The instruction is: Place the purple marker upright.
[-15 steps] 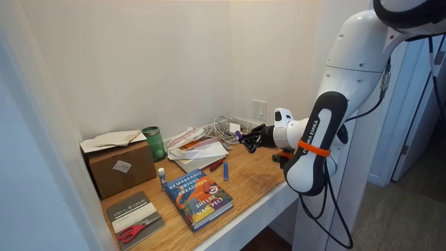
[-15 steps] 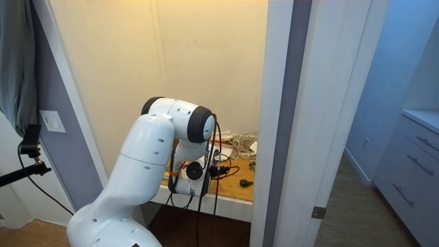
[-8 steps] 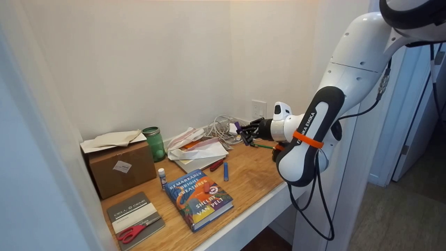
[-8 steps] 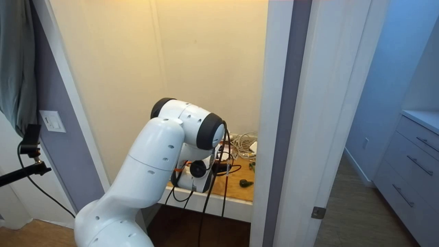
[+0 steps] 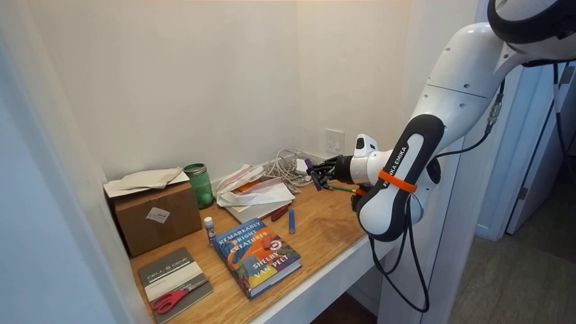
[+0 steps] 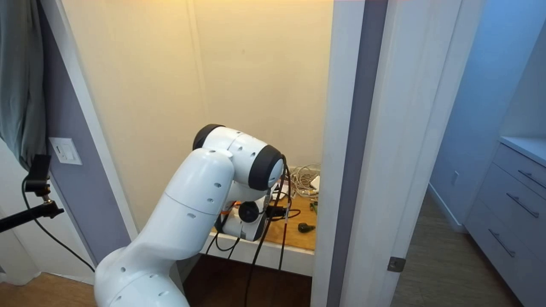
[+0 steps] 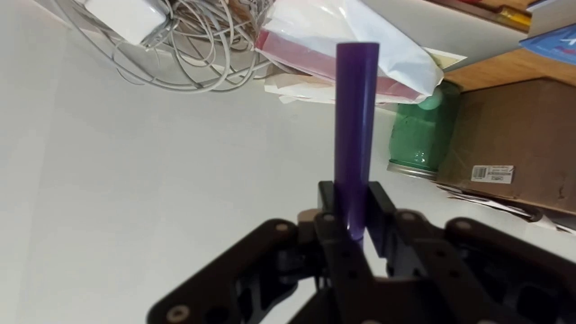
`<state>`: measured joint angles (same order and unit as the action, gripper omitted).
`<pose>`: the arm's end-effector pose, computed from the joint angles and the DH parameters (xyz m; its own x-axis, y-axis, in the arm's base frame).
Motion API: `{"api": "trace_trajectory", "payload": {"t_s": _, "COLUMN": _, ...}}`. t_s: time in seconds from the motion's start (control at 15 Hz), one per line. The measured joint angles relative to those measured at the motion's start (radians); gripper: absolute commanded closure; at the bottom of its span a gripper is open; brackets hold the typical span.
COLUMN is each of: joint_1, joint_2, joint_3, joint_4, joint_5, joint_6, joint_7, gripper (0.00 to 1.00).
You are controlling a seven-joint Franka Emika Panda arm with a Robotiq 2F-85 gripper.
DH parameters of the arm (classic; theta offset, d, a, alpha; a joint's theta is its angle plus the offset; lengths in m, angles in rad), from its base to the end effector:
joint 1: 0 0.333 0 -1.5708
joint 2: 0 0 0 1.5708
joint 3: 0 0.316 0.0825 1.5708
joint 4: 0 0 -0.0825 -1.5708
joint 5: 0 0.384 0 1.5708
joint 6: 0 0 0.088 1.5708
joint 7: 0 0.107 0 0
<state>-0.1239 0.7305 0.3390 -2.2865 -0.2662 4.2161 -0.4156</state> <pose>0.5196 0.1343 0.2117 0.1453 0.3266 0.9339 0.4834 -0.8471 0.2211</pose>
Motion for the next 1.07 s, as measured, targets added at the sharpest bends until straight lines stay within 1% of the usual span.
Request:
{"api": "trace_trajectory", "payload": {"t_s": 0.27, "joint_1": -0.094, "joint_2": 0.098, "joint_3": 0.056, "joint_4": 0.072, "joint_5": -0.045, "joint_6": -0.002, "joint_7": 0.077, "gripper": 0.95}}
{"api": "trace_trajectory", "payload": {"t_s": 0.47, "joint_1": -0.15, "joint_2": 0.173, "joint_3": 0.086, "joint_4": 0.131, "joint_5": -0.074, "joint_6": -0.002, "joint_7": 0.097, "gripper": 0.95}}
{"api": "trace_trajectory", "payload": {"t_s": 0.67, "joint_1": -0.17, "joint_2": 0.235, "joint_3": 0.092, "joint_4": 0.193, "joint_5": -0.099, "joint_6": -0.002, "joint_7": 0.11, "gripper": 0.95}}
{"api": "trace_trajectory", "payload": {"t_s": 1.07, "joint_1": -0.17, "joint_2": 0.308, "joint_3": 0.106, "joint_4": 0.314, "joint_5": -0.147, "joint_6": -0.002, "joint_7": 0.135, "gripper": 0.95}}
